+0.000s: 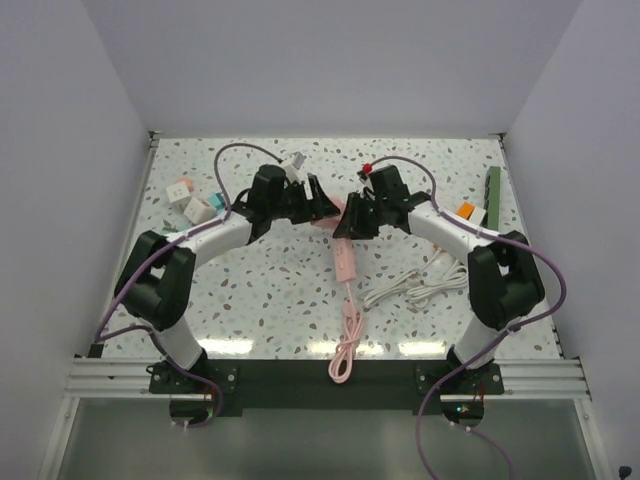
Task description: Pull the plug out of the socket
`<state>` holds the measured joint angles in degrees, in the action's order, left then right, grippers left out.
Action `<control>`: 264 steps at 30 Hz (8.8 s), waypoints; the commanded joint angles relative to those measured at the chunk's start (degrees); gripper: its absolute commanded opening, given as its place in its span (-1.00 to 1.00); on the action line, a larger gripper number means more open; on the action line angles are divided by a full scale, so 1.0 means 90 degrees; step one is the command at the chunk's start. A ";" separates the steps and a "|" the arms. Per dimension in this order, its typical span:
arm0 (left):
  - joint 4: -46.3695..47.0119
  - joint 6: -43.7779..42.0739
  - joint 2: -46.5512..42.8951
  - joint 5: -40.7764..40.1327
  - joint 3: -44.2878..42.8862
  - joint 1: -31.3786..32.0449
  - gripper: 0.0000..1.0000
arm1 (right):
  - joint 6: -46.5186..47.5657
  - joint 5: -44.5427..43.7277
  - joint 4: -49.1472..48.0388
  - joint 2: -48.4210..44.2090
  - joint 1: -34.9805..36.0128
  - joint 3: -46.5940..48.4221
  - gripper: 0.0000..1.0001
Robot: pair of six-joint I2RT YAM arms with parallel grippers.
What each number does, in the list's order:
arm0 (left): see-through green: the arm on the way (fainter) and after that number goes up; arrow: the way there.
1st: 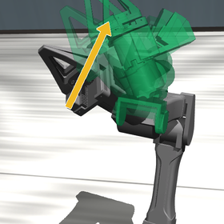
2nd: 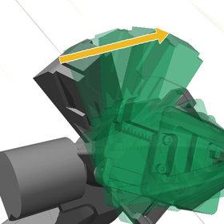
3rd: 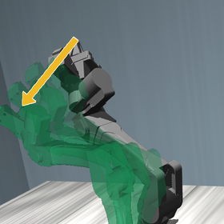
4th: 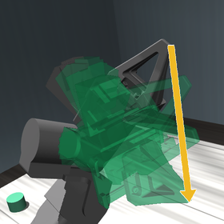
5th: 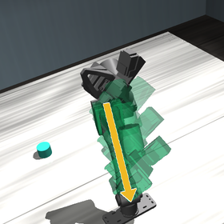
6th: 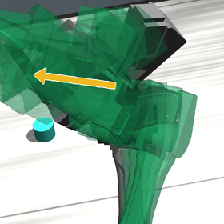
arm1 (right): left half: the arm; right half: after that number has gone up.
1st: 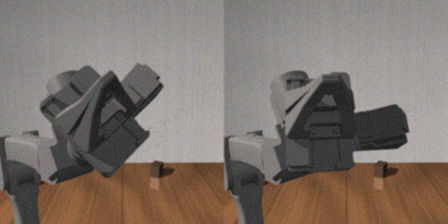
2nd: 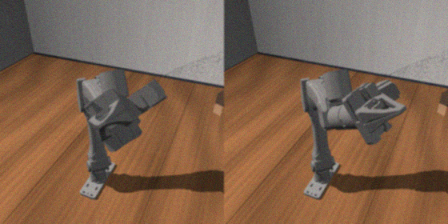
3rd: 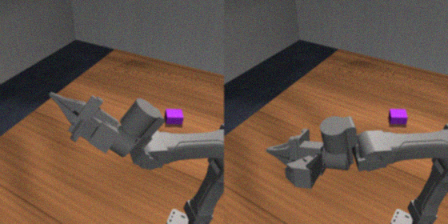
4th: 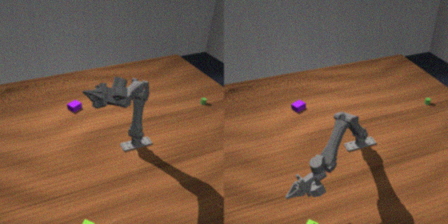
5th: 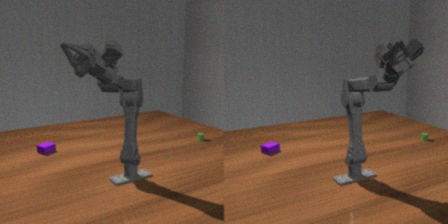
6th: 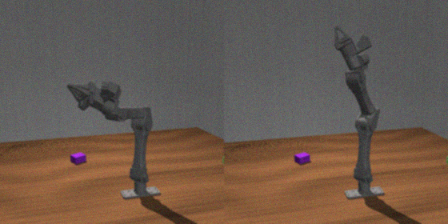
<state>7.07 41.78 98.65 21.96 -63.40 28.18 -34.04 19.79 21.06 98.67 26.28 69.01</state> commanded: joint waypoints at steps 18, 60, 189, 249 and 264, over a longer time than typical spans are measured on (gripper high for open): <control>0.0757 0.0368 -0.1744 0.1301 0.0570 -0.1394 0.09 | 0.0159 -0.0081 -0.0093 -0.0182 -0.0713 -0.0275 -1.00; -0.1079 0.0065 0.0269 -0.0125 -0.0983 0.0413 0.97 | 0.0189 0.0574 -0.0299 -0.0788 -0.0010 0.0184 -1.00; -0.1811 -0.0406 -0.0812 0.0824 -0.0664 -0.0008 -1.00 | -0.0036 -0.0285 0.0326 -0.0017 -0.0420 0.0046 -1.00; -0.4448 -0.3128 0.1344 -0.1043 -0.2673 -0.4284 -0.13 | 0.1233 -0.3226 0.4457 0.3666 -0.3838 0.5076 0.01; -0.3746 -0.2679 -0.0940 0.0253 -0.1980 -0.4167 1.00 | 0.1156 -0.0365 0.2515 0.0161 -0.3741 0.2685 0.97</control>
<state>-30.11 16.12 96.03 17.39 -82.48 -9.76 -22.55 7.68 49.98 108.07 -7.97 96.71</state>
